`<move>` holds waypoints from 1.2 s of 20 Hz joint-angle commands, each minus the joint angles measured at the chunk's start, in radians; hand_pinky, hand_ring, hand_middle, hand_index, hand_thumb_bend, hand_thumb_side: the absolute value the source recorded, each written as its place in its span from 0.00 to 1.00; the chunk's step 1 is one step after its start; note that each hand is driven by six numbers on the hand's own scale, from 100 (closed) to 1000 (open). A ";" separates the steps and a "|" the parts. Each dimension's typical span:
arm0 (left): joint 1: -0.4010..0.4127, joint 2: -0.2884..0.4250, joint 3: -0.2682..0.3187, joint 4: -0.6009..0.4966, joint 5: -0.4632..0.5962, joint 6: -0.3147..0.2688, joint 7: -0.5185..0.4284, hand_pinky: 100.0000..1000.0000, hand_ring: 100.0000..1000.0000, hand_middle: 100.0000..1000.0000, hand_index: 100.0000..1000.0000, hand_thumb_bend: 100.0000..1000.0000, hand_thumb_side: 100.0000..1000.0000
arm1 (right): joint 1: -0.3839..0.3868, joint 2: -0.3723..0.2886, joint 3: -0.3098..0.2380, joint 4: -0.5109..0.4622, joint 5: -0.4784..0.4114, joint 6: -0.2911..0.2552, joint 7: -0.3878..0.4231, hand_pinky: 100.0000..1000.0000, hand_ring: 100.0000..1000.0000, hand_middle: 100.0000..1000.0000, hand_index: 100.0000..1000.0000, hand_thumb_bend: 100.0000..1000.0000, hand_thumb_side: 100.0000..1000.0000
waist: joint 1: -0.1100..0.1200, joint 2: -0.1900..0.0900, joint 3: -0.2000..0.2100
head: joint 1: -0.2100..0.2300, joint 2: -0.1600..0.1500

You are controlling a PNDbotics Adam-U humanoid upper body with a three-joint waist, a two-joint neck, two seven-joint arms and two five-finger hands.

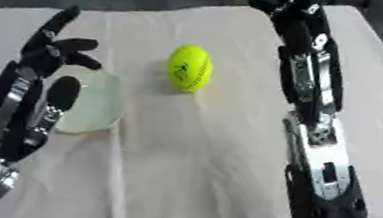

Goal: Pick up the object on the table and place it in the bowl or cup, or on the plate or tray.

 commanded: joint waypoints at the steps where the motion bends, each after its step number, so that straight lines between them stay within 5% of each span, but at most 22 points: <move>1: -0.031 0.004 -0.007 -0.017 0.007 0.004 0.026 0.69 0.64 1.00 0.81 0.29 1.00 | -0.006 -0.007 0.005 -0.024 -0.007 0.002 0.006 0.82 0.90 0.91 0.96 0.00 0.81 | 0.004 -0.010 -0.007 | 0.020 -0.026; 13: -0.136 0.100 -0.058 -0.017 0.044 0.114 -0.048 0.78 0.71 1.00 0.89 0.34 1.00 | -0.003 -0.008 0.015 -0.033 -0.016 0.017 0.024 0.82 0.91 0.91 0.96 0.00 0.82 | 0.047 -0.005 -0.046 | 0.033 -0.046; 20: -0.216 0.207 -0.043 -0.017 -0.090 0.297 -0.311 0.84 0.78 1.00 0.96 0.31 1.00 | 0.005 -0.008 0.015 -0.038 -0.018 0.026 0.030 0.83 0.91 0.91 0.96 0.00 0.82 | 0.062 -0.009 -0.054 | 0.028 -0.045; 24: -0.272 0.255 -0.033 -0.017 -0.223 0.370 -0.496 1.00 0.90 1.00 0.98 0.31 1.00 | 0.010 -0.010 0.016 -0.038 -0.019 0.030 0.033 0.83 0.91 0.91 0.97 0.00 0.82 | 0.068 -0.014 -0.055 | 0.026 -0.043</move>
